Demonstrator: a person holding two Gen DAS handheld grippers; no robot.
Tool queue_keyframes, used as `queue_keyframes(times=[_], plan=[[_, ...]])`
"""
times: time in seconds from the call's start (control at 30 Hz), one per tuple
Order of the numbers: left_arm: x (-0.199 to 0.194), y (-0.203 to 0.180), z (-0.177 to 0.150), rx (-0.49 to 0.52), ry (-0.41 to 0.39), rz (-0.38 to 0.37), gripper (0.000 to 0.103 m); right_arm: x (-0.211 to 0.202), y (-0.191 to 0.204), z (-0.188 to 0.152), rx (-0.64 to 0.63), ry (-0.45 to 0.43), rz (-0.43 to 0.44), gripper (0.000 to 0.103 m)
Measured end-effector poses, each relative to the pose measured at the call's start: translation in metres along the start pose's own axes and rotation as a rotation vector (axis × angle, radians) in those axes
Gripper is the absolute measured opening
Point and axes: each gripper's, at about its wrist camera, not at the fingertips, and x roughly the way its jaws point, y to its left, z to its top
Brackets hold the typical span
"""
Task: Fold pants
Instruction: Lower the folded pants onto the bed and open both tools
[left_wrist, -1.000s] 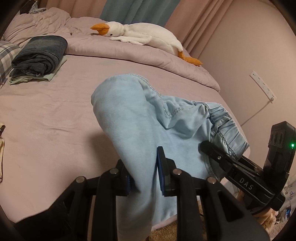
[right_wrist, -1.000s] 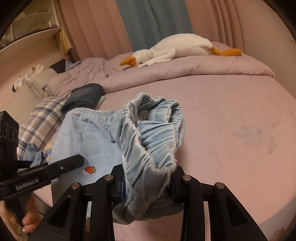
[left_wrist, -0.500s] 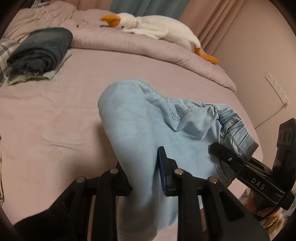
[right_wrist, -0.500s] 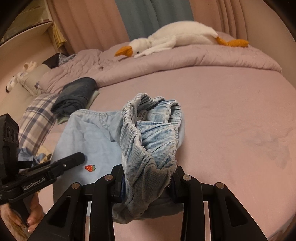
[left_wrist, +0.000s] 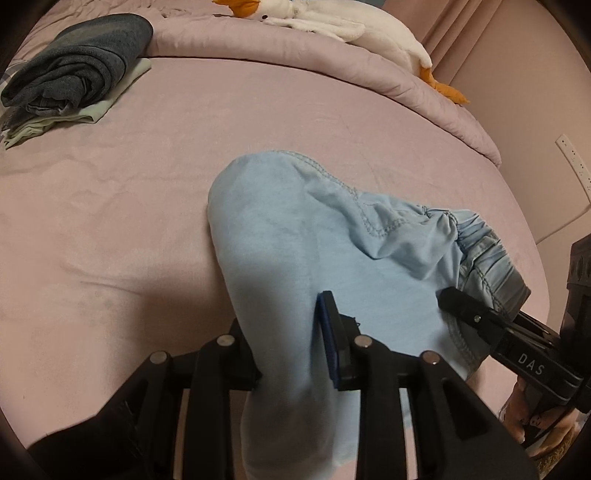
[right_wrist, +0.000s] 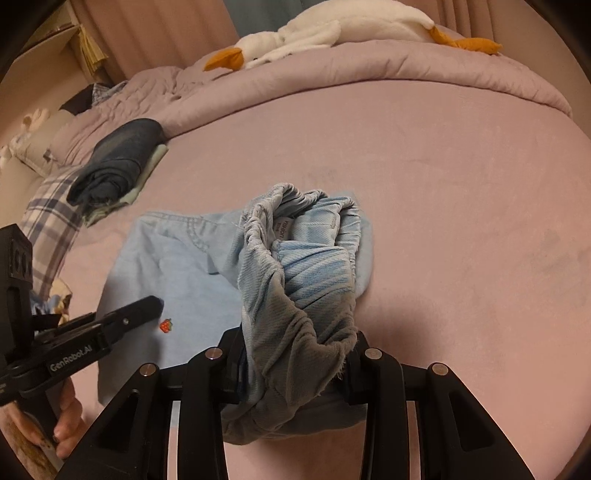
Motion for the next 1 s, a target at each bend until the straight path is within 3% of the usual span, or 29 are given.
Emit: queue_keyframes(times=[0.1, 0.27, 0.4, 0.43, 0.57, 0.63, 0.73, 0.87, 1.0], plan=[[0.005, -0.003, -0.004, 0.033, 0.006, 0.044, 0.034, 0.005, -0.003, -0.005, 0.015, 0.026, -0.017, 0.04], [0.005, 0.002, -0.008, 0.003, 0.008, 0.091, 0.054, 0.01, -0.008, -0.008, 0.023, 0.04, -0.059, 0.048], [-0.013, 0.006, -0.014, -0.018, 0.015, 0.086, 0.055, 0.001, -0.009, -0.008, 0.015, 0.043, -0.065, 0.055], [-0.02, 0.006, -0.016, -0.017, 0.006, 0.1, 0.059, -0.002, -0.008, -0.009, 0.003, 0.041, -0.07, 0.059], [-0.062, 0.005, -0.02, -0.019, -0.095, 0.132, 0.088, -0.024, -0.002, -0.011, -0.043, -0.009, -0.116, 0.069], [-0.087, 0.003, -0.02, -0.013, -0.157, 0.14, 0.094, -0.044, 0.004, -0.013, -0.079, -0.056, -0.139, 0.078], [-0.123, -0.001, -0.024, -0.015, -0.232, 0.139, 0.103, -0.071, 0.017, -0.018, -0.143, -0.123, -0.182, 0.081], [-0.157, -0.005, -0.039, -0.008, -0.289, 0.112, 0.103, -0.104, 0.023, -0.025, -0.154, -0.203, -0.189, 0.082], [-0.173, -0.01, -0.056, 0.007, -0.318, 0.154, 0.103, -0.127, 0.022, -0.029, -0.119, -0.252, -0.165, 0.085]])
